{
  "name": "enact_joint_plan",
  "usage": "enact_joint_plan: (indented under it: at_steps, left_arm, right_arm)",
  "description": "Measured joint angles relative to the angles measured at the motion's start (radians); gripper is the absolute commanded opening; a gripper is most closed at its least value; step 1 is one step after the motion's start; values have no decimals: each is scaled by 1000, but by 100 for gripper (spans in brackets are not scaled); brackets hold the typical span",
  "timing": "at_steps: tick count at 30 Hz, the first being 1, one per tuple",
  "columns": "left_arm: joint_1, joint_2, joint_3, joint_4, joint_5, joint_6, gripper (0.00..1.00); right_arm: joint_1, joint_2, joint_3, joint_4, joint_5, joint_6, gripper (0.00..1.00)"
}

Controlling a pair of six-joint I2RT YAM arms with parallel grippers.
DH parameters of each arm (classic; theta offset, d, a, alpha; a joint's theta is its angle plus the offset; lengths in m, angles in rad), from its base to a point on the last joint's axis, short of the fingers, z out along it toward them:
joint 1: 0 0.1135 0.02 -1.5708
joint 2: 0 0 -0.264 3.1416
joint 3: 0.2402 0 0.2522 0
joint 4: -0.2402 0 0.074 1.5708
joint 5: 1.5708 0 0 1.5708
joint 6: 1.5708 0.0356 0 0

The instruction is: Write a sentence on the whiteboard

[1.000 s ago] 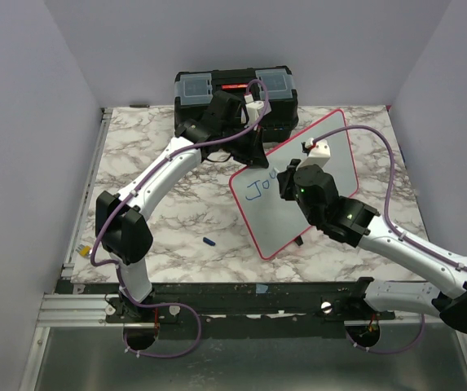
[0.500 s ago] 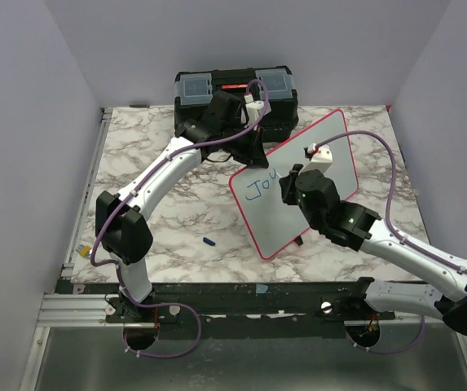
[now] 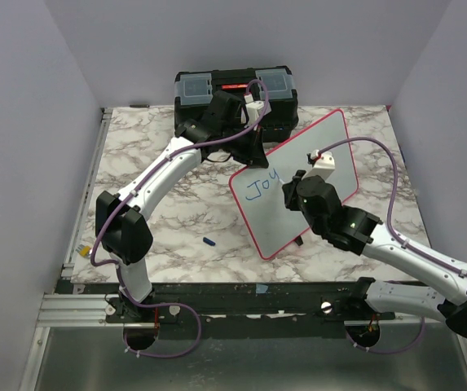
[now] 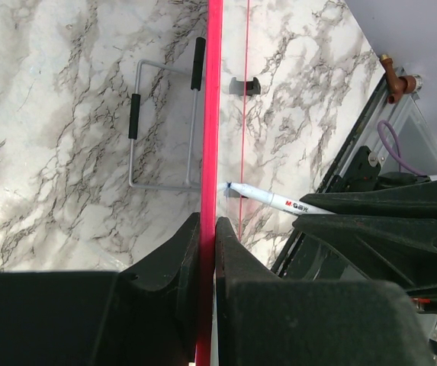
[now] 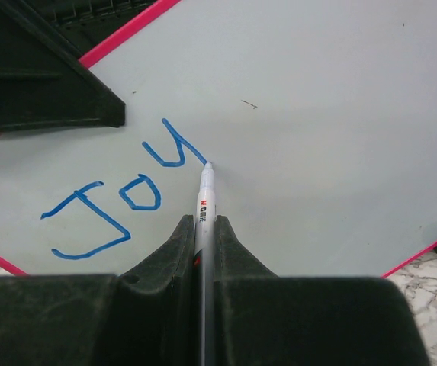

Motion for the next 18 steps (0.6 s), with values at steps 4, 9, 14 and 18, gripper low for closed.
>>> enact_joint_plan:
  at_steps: [4,9,14,18]
  left_arm:
    - [0,0,0,0,-1,0,0]
    - [0,0,0,0,-1,0,0]
    - [0,0,0,-1,-1,0,0]
    - [0,0,0,-1,-1,0,0]
  right_arm:
    - [0,-8,-17,-11,0,7,1]
    - [0,-17,-32,-25,-1,18,1]
    - [0,-21,-38,-36,-1,26,1]
    - [0,-22,-38,-37,-7,29,1]
